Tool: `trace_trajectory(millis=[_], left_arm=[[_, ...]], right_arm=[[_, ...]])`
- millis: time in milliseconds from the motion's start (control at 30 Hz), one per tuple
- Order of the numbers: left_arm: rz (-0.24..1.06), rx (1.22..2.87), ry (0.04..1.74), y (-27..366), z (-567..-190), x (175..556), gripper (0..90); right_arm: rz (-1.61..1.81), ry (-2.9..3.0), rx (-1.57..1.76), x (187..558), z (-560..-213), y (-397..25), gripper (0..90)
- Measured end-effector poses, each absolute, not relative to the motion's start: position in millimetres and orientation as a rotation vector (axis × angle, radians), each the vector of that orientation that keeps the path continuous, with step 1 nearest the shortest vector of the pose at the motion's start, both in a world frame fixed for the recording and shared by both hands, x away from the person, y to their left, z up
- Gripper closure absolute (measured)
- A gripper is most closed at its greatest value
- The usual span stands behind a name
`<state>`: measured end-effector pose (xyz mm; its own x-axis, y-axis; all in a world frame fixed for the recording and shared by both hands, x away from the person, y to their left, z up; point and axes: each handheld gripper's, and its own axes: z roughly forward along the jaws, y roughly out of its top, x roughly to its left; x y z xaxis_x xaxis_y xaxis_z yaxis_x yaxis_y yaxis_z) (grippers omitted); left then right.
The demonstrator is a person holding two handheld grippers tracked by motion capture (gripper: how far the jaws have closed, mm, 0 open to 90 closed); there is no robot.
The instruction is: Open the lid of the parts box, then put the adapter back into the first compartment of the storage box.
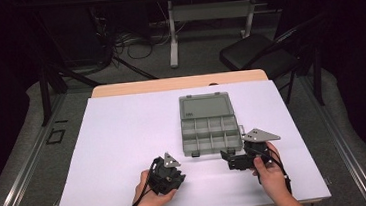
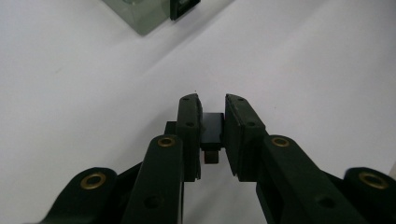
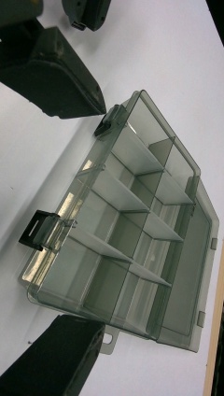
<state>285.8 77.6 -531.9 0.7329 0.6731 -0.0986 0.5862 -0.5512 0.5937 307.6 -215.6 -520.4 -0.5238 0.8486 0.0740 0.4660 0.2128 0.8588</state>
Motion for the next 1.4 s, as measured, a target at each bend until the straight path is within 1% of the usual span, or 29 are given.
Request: trace_trajectory(millis=[400,833,1200,1300,1400], left_arm=[[0.219,2.227,0.963,83.5,-507.8,301.3,76.8],[0.251,2.161,0.960,77.2,-489.0,319.5,76.8],[0.283,2.105,0.965,75.3,-479.8,328.7,76.8],[0.293,2.066,0.982,75.6,-476.1,335.6,76.8],[0.303,2.062,0.985,73.6,-473.7,341.2,76.8]], right_arm=[[1.254,2.073,1.220,307.9,-520.3,-215.9,0.0],[1.254,2.073,1.209,307.9,-520.0,-216.9,0.0],[1.258,2.069,1.209,307.9,-519.6,-216.4,0.0],[1.256,2.069,1.209,308.1,-519.5,-216.8,0.0],[1.260,2.067,1.217,307.9,-519.5,-217.5,0.0]])
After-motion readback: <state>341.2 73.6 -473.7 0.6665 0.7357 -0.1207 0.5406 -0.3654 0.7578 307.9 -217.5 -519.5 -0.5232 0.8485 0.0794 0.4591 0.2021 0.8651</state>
